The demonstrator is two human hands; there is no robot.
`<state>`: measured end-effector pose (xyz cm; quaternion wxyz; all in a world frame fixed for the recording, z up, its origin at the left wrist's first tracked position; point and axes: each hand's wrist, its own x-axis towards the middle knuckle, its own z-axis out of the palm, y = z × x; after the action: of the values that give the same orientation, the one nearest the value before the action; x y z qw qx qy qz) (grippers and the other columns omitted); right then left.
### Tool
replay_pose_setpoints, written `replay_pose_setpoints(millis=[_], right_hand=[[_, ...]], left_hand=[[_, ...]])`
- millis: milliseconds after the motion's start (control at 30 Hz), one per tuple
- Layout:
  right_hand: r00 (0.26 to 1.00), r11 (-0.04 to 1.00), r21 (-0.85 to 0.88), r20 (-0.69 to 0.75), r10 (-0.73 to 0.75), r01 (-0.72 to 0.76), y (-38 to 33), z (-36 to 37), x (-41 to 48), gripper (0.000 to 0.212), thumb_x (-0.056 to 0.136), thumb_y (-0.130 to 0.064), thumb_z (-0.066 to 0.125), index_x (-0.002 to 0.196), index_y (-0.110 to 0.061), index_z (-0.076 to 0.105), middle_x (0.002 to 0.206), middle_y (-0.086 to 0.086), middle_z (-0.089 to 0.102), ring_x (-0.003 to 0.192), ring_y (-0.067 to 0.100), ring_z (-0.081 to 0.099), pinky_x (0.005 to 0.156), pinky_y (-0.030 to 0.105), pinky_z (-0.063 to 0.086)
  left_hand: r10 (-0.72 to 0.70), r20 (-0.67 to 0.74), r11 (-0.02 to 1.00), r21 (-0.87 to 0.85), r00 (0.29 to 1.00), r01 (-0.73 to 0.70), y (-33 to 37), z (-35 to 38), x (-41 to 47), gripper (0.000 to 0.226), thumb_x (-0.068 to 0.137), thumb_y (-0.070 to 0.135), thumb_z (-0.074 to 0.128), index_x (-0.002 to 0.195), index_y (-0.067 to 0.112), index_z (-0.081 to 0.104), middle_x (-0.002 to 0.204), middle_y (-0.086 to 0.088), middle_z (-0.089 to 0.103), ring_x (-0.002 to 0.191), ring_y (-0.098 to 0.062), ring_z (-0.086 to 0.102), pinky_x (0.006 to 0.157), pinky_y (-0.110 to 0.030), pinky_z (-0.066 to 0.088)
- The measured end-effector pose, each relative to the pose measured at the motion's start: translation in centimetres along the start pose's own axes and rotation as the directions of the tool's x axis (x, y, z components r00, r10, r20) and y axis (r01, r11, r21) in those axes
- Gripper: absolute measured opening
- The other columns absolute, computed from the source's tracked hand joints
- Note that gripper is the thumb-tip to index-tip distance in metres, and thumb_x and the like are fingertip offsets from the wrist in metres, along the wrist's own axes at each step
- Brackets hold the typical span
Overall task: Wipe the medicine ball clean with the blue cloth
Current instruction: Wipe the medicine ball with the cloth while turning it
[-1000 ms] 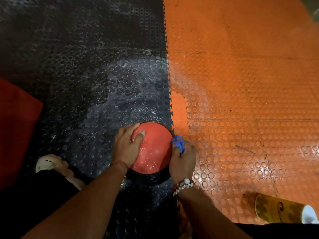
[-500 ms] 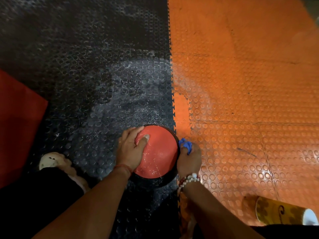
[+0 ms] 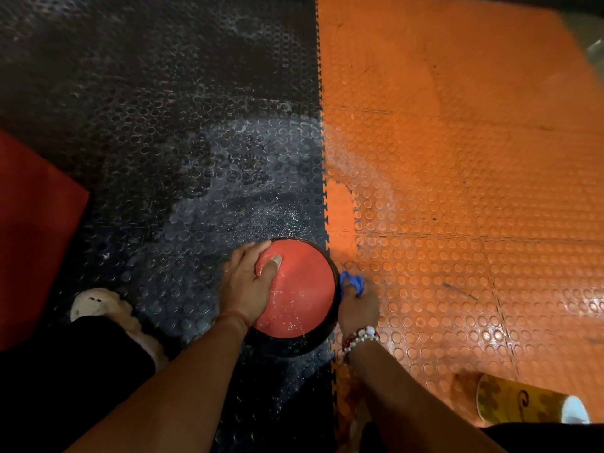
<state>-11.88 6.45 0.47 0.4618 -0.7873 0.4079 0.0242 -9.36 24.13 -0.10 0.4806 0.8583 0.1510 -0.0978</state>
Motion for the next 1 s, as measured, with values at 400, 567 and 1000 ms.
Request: replay_pose_setpoints(millis=[400, 567, 1000], right_hand=[[0.893, 0.875, -0.183, 0.046, -0.449, 0.449, -4.3, 0.9, -2.7, 0.030, 0.088, -0.010, 0.051, 0.116, -0.008, 0.059, 0.116, 0.011, 0.048, 0.097, 0.024, 0.052, 0.080, 0.020, 0.037], [0.959, 0.937, -0.206, 0.059, -0.276, 0.282, -3.3, 0.4, 1.3, 0.026, 0.092, -0.015, 0.046, 0.113, -0.006, 0.058, 0.113, 0.016, 0.053, 0.092, 0.029, 0.055, 0.073, 0.023, 0.034], [0.701, 0.670, -0.207, 0.203, -0.684, 0.713, -3.3, 1.7, -5.6, 0.045, 0.077, -0.024, 0.038, 0.115, -0.016, 0.061, 0.126, 0.012, 0.050, 0.126, 0.032, 0.041, 0.105, 0.042, 0.038]], left_hand=[[-0.036, 0.018, 0.992, 0.121, 0.999, 0.034, 1.6, 0.3, 1.2, 0.043, 0.094, 0.054, 0.045, 0.136, 0.043, 0.049, 0.140, 0.008, 0.038, 0.130, -0.022, 0.035, 0.109, -0.045, 0.032], [-0.009, 0.144, 1.000, -0.008, 0.989, 0.010, 0.4, -0.5, 1.8, 0.044, 0.097, 0.049, 0.047, 0.140, 0.048, 0.040, 0.147, 0.010, 0.031, 0.138, -0.019, 0.027, 0.114, -0.046, 0.025], [-0.027, 0.053, 0.996, 0.085, 0.998, 0.023, 1.3, 0.2, 1.8, 0.041, 0.102, 0.040, 0.033, 0.142, 0.041, 0.043, 0.143, 0.006, 0.039, 0.133, -0.023, 0.030, 0.107, -0.031, 0.018]])
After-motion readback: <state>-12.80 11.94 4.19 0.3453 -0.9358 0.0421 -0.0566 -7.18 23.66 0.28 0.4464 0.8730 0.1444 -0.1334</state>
